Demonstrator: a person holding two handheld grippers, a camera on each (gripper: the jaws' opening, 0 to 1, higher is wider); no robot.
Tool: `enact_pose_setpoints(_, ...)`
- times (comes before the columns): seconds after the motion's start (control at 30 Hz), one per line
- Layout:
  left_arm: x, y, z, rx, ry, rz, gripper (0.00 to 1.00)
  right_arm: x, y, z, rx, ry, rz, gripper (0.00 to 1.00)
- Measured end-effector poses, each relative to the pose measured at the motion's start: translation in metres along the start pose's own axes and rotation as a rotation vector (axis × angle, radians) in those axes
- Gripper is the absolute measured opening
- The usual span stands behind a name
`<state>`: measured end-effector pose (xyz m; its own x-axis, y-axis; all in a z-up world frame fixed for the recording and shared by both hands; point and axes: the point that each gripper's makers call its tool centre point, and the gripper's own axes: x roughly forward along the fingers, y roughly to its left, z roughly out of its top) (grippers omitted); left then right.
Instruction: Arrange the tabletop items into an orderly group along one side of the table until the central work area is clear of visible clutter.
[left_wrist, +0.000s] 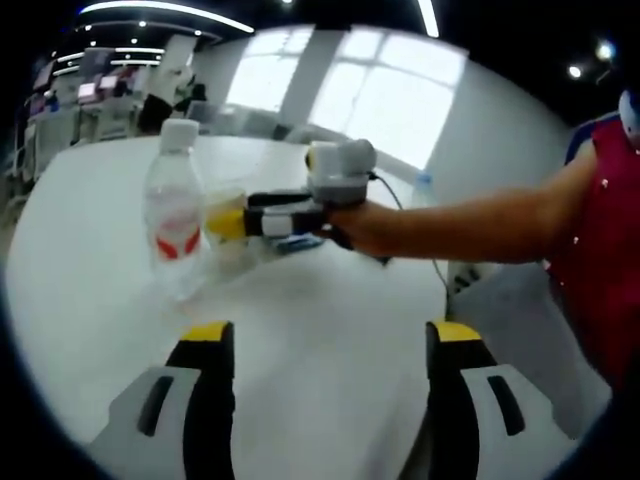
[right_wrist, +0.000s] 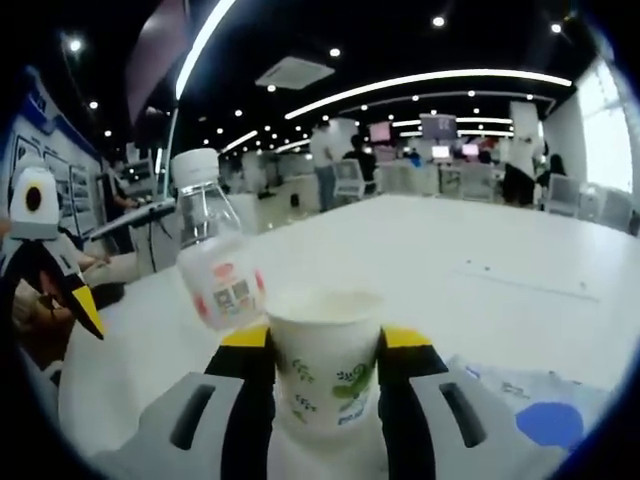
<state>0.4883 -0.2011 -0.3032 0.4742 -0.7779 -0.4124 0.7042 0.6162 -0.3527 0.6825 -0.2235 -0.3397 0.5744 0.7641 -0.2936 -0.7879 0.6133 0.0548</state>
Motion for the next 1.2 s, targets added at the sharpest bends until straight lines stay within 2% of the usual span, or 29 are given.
enact_pose_setpoints(0.27,0.004,-0.002,0.003,0.005,-0.007,-0.009,0.76,-0.008,0.003,-0.005,-0.031,0.023,0.004,0.40)
enact_pose_setpoints(0.37,0.004,-0.003,0.004,0.005,-0.009,-0.012,0.76,-0.011,0.002,-0.011,-0.051,0.052,-0.001,0.40)
enact_pose_setpoints(0.57,0.005,-0.003,0.004,0.007,-0.007,-0.014,0.76,-0.015,0.002,-0.016,-0.048,0.061,-0.003,0.39)
enact_pose_setpoints(0.77,0.007,-0.004,0.005,0.009,-0.009,-0.018,0.76,-0.018,0.003,-0.018,-0.098,0.080,-0.012,0.39)
enact_pose_setpoints(1.2,0.009,-0.005,0.006,0.010,-0.007,-0.021,0.77,-0.022,-0.004,-0.022,-0.061,0.118,-0.027,0.42)
